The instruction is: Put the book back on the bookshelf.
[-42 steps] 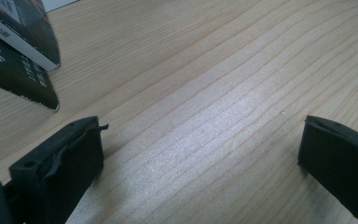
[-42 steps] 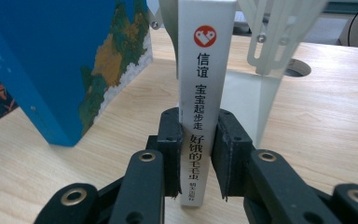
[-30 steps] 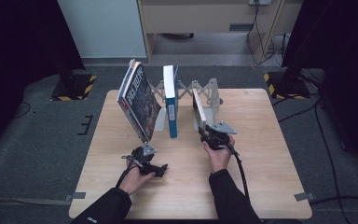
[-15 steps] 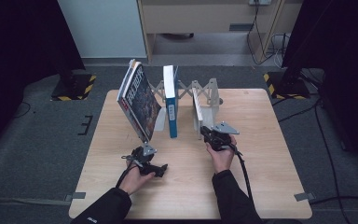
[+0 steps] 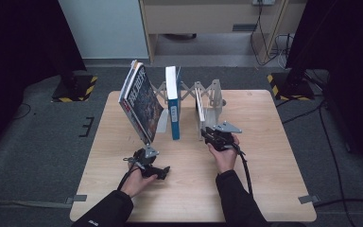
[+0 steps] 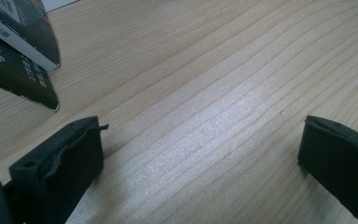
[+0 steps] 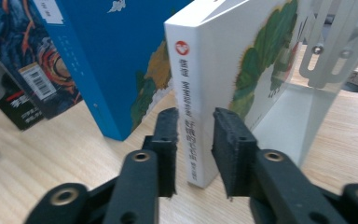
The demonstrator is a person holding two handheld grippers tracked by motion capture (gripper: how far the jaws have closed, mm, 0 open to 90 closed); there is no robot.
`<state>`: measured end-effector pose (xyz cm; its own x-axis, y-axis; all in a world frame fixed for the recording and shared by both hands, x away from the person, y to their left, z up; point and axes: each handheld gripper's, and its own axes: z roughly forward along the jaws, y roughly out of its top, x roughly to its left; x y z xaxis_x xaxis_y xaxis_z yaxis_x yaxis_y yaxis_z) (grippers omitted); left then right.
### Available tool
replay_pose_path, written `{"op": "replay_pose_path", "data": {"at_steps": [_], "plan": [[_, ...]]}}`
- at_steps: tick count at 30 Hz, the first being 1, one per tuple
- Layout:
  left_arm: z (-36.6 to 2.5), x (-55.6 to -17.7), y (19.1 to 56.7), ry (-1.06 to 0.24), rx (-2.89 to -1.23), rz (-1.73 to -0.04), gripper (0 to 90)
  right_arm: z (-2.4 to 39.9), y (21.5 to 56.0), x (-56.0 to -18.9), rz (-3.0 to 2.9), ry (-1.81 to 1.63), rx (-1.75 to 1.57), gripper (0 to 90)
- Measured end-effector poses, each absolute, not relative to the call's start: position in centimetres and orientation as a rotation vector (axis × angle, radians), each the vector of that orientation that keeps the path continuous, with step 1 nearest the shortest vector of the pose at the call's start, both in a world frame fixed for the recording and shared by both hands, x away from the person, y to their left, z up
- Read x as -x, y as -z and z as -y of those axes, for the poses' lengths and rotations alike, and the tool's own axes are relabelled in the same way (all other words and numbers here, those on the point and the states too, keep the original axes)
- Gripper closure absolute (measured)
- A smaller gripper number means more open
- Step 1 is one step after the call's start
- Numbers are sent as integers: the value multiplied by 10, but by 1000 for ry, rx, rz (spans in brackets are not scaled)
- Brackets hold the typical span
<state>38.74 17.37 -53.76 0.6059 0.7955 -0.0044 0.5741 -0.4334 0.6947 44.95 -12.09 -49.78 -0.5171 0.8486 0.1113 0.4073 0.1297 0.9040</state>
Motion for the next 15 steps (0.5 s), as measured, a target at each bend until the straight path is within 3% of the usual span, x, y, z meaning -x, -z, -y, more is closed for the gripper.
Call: {"op": "replay_pose_path", "data": {"at_steps": [6,15], "plan": [[-174,-387,538,-429,-2165,-1075,0,142,484,-446,-2039,-1336,-1228,482],[-174,-387,537,-428,-2166,-1076,0,179,477,-426,-2116,-1263,-1237,310]]}}
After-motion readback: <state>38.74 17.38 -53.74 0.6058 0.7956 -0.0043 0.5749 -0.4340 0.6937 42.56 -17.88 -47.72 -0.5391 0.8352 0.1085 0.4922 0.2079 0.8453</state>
